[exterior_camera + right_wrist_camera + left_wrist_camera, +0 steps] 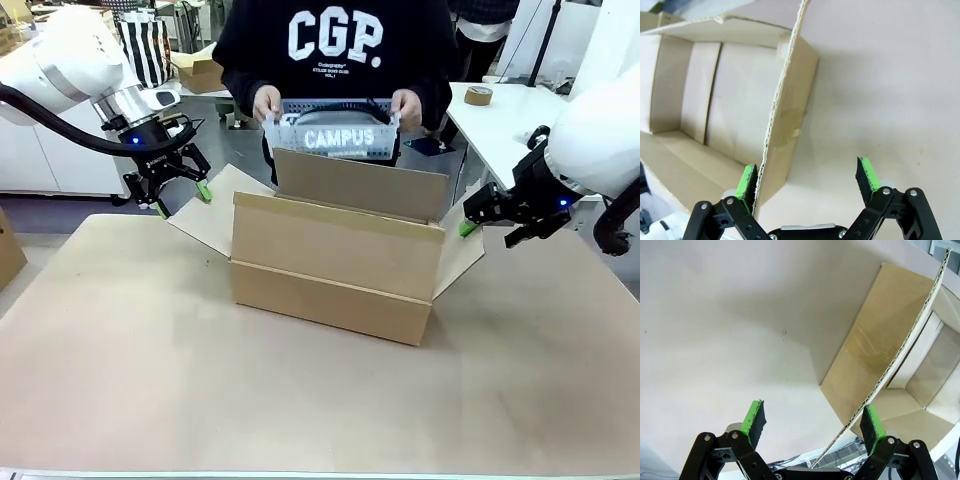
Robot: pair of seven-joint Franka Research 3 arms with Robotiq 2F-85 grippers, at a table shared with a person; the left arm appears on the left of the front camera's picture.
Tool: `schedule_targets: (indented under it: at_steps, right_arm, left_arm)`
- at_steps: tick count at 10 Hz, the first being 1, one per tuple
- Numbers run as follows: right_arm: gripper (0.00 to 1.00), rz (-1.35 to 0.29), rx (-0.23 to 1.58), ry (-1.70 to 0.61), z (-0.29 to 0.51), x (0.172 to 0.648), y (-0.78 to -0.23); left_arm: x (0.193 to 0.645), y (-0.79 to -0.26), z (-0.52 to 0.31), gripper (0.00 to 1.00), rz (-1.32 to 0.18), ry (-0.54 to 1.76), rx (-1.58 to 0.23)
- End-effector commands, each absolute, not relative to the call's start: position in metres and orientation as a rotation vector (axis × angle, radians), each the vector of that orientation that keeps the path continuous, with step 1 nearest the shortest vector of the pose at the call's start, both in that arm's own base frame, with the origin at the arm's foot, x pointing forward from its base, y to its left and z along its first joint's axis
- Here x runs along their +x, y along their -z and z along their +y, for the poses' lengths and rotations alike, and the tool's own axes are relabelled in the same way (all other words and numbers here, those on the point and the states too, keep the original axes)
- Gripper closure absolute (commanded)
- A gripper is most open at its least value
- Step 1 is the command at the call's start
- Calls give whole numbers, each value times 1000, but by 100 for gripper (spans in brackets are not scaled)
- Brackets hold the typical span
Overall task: Pack the gift set into the box.
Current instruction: Lift both hands away from the flaps of the Package Box.
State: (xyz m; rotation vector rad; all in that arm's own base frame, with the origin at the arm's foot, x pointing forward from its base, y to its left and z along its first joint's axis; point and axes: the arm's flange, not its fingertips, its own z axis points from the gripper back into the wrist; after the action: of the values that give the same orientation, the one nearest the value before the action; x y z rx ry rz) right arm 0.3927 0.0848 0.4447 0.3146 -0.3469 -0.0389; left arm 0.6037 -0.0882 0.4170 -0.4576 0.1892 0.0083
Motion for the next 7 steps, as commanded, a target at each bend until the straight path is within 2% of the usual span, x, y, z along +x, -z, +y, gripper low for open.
schedule_targets:
  at_steps: [1,7]
  right_arm:
    - [0,-343,310,36,84,392,-445]
    - [0,-343,310,36,84,392,-445]
  left_arm:
    - [603,-418,-87,0,185,-25,-439]
    - [603,-418,-87,0,185,-25,-439]
